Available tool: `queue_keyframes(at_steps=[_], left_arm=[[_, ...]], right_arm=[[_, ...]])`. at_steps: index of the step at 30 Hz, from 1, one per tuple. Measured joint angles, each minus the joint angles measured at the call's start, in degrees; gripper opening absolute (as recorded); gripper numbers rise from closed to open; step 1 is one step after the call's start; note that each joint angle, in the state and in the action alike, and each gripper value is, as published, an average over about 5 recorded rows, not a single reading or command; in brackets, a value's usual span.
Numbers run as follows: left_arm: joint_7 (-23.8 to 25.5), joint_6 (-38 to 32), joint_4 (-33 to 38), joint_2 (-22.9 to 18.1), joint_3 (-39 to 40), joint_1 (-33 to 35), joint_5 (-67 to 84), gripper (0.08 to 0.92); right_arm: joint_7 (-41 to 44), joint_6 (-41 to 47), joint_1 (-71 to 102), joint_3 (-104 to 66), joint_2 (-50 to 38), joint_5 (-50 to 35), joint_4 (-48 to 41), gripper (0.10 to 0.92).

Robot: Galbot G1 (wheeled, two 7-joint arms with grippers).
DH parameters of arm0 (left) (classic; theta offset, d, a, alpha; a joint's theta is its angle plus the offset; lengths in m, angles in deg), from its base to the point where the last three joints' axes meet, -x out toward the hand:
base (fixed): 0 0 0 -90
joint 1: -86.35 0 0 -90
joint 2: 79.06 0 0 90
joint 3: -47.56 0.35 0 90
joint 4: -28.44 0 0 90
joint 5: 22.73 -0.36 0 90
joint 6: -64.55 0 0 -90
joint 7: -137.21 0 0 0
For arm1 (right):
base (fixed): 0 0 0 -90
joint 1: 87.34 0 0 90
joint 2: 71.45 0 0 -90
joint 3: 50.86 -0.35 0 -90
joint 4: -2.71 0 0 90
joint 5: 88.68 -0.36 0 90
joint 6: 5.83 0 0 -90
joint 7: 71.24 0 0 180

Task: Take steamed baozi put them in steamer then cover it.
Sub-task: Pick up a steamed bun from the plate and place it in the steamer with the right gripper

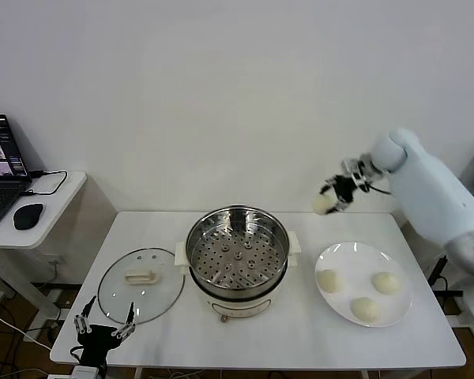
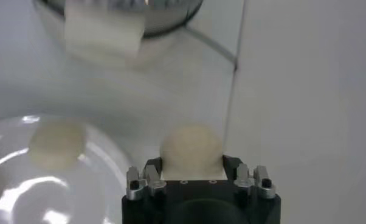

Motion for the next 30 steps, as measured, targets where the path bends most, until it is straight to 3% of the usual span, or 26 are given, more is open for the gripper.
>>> queue_keyframes(at_steps=[16, 30], left_arm=[[-0.79, -0.85, -0.85, -0.67, 0.13, 1.21, -2.53, 0.823], [-0.68, -0.98, -0.73, -1.41, 0.26, 2.16, -2.83, 0.823]], right_arm=[[1.94, -20.63, -5.78, 10.92, 11.01, 1.92, 3.15, 0.626], [0.10, -27.86, -4.13, 14.22, 14.68, 8.24, 4.40, 0.626]])
